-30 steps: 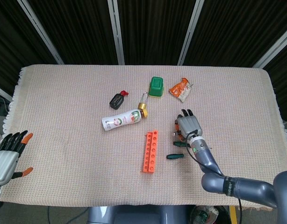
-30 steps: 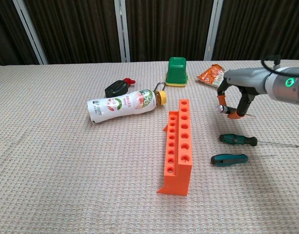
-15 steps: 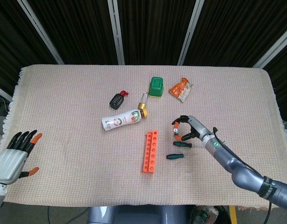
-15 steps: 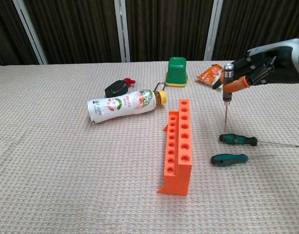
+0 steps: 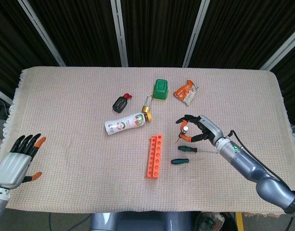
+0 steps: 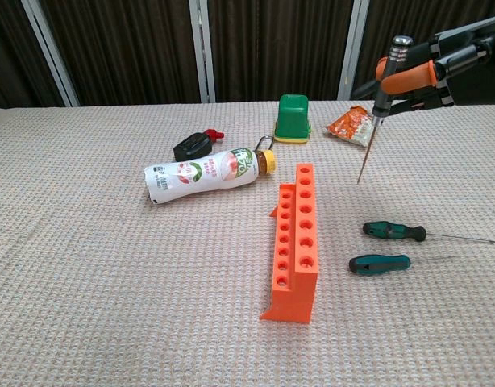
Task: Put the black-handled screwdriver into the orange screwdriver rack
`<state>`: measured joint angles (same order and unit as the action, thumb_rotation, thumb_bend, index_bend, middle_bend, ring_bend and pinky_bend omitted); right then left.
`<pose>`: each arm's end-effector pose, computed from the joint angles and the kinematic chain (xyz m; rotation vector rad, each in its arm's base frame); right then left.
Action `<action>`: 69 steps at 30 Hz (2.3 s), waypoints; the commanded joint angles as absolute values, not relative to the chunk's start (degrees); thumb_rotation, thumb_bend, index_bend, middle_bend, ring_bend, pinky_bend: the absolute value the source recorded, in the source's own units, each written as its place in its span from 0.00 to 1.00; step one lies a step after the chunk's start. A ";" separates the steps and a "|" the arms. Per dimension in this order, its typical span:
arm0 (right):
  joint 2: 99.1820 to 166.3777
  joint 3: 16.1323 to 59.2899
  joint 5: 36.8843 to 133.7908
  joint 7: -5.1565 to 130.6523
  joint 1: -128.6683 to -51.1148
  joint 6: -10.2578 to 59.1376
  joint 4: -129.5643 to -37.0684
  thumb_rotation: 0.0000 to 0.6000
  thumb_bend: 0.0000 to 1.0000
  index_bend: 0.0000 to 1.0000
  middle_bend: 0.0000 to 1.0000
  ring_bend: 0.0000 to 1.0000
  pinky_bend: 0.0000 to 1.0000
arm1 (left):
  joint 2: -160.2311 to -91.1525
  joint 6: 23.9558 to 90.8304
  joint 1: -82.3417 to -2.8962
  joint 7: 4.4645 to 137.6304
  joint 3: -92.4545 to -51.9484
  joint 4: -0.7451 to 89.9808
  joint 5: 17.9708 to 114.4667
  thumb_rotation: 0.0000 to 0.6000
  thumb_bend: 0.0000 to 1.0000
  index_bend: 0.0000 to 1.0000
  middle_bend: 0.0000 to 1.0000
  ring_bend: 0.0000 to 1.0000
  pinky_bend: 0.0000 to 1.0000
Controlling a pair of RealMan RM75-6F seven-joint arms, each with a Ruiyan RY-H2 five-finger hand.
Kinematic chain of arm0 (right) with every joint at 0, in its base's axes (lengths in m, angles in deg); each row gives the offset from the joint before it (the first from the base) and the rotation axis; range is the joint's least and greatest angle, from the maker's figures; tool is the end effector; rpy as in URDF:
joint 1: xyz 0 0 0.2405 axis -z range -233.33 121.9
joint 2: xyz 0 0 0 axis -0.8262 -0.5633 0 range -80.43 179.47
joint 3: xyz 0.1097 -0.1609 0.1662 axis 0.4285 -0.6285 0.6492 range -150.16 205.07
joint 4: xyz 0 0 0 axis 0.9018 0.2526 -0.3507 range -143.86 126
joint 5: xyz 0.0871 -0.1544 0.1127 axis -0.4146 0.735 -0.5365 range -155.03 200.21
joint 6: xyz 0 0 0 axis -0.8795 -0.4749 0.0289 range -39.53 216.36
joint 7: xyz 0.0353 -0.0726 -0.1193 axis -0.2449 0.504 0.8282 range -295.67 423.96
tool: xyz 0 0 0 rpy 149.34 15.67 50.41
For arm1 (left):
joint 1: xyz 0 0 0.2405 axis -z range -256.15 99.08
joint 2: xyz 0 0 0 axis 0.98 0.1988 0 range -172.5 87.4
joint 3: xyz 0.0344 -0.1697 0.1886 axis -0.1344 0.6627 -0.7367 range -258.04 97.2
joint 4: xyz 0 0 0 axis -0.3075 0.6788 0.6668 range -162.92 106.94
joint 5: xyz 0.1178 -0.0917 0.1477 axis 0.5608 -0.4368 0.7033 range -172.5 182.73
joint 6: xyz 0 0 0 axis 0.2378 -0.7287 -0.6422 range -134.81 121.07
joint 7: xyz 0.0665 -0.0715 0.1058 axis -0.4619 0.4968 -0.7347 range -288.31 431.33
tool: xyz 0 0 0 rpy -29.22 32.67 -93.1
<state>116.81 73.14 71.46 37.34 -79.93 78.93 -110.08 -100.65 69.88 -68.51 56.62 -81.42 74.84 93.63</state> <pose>-0.1448 -0.3522 0.1061 1.2758 -2.2576 1.2683 -0.2732 0.1863 0.1453 -1.6704 -0.8116 -0.7315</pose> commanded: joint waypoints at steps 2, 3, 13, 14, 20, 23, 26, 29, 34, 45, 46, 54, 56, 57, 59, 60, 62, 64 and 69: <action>117.62 75.31 73.92 35.55 -77.63 80.24 -112.69 1.00 0.46 0.61 0.27 0.01 0.00 | -100.63 69.67 -68.41 56.52 -81.30 74.82 93.12 1.00 0.05 0.02 0.00 0.00 0.00; 117.85 75.63 74.47 35.33 -77.35 80.52 -113.04 1.00 0.46 0.61 0.27 0.01 0.00 | -100.60 69.63 -68.39 56.49 -81.28 74.85 93.01 1.00 0.05 0.02 0.00 0.00 0.00; 120.90 75.42 78.60 34.81 -78.68 81.25 -113.66 1.00 0.46 0.61 0.27 0.01 0.00 | -100.45 69.18 -68.44 56.71 -81.53 74.84 92.14 1.00 0.05 0.02 0.00 0.00 0.00; 121.19 75.21 78.96 34.90 -79.07 81.06 -113.54 1.00 0.46 0.61 0.27 0.01 0.00 | -100.42 69.13 -68.48 56.77 -81.56 74.83 91.97 1.00 0.05 0.02 0.00 0.00 0.00; 121.88 73.84 79.62 34.09 -81.07 80.08 -112.62 1.00 0.46 0.61 0.27 0.01 0.00 | -100.38 68.89 -68.58 56.98 -81.73 74.69 91.40 1.00 0.05 0.02 0.00 0.00 0.00; 121.90 73.24 79.88 33.74 -81.73 79.45 -112.20 1.00 0.46 0.61 0.27 0.01 0.00 | -100.42 68.77 -68.61 57.04 -81.82 74.59 91.23 1.00 0.05 0.02 0.00 0.00 0.00; 121.71 72.51 79.99 33.17 -82.34 79.07 -111.71 1.00 0.46 0.61 0.27 0.01 0.00 | -100.41 68.69 -68.62 57.18 -81.84 74.53 91.03 1.00 0.05 0.02 0.00 0.00 0.00; 121.47 71.75 80.20 32.68 -82.78 78.65 -111.38 1.00 0.46 0.61 0.27 0.01 0.00 | -100.37 68.62 -68.59 57.35 -81.90 74.53 91.01 1.00 0.05 0.02 0.00 0.00 0.00; 121.09 70.74 80.47 31.74 -83.31 78.38 -111.03 1.00 0.46 0.61 0.27 0.01 0.00 | -100.28 68.43 -68.51 57.81 -82.02 74.62 91.12 1.00 0.05 0.02 0.00 0.00 0.00; 122.26 67.61 82.90 31.51 -84.80 74.66 -109.92 1.00 0.46 0.61 0.27 0.01 0.00 | -100.42 68.93 -68.87 57.61 -82.01 74.06 90.59 1.00 0.05 0.02 0.00 0.00 0.00; 122.48 67.30 83.40 31.64 -84.83 73.95 -109.90 1.00 0.46 0.61 0.27 0.01 0.00 | -100.42 68.96 -68.88 57.64 -81.99 74.04 90.58 1.00 0.05 0.02 0.00 0.00 0.00; 123.59 63.13 86.40 32.72 -85.95 68.80 -109.42 1.00 0.46 0.61 0.27 0.01 0.00 | -100.05 69.36 -68.95 57.85 -81.77 74.00 90.47 1.00 0.05 0.02 0.00 0.00 0.00; 123.86 62.22 86.91 32.89 -86.35 67.77 -109.15 1.00 0.46 0.61 0.27 0.01 0.00 | -99.95 69.40 -68.93 57.99 -81.72 74.03 90.47 1.00 0.05 0.02 0.00 0.00 0.00; 123.97 61.76 87.14 33.00 -86.59 67.33 -109.03 1.00 0.46 0.61 0.27 0.01 0.00 | -99.90 69.40 -68.92 58.01 -81.69 74.02 90.45 1.00 0.05 0.02 0.00 0.00 0.00; 124.12 60.95 87.37 32.94 -86.98 66.53 -108.87 1.00 0.46 0.61 0.27 0.01 0.00 | -99.88 69.39 -68.91 58.07 -81.67 74.03 90.41 1.00 0.05 0.02 0.00 0.00 0.00; 124.18 60.27 87.76 33.17 -87.27 66.07 -108.82 1.00 0.46 0.61 0.27 0.01 0.00 | -99.89 69.30 -68.87 58.15 -81.67 74.02 90.36 1.00 0.05 0.02 0.00 0.00 0.00; 124.31 59.32 88.27 33.69 -87.75 65.11 -108.70 1.00 0.46 0.61 0.27 0.01 0.00 | -99.90 69.03 -68.84 58.29 -81.81 73.99 90.34 1.00 0.05 0.02 0.00 0.00 0.00; 124.35 58.36 88.51 33.98 -88.32 64.31 -108.64 1.00 0.46 0.61 0.27 0.01 0.00 | -99.87 68.77 -68.80 58.37 -81.86 73.96 90.16 1.00 0.05 0.02 0.00 0.00 0.00; 124.32 56.48 88.48 34.54 -89.65 62.99 -108.45 1.00 0.46 0.61 0.27 0.01 0.00 | -99.92 68.59 -68.78 58.25 -81.81 73.89 89.74 1.00 0.05 0.02 0.00 0.00 0.00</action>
<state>124.32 56.59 88.51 34.46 -89.55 63.10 -108.49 -99.92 68.59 -68.78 58.26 -81.81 73.89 89.76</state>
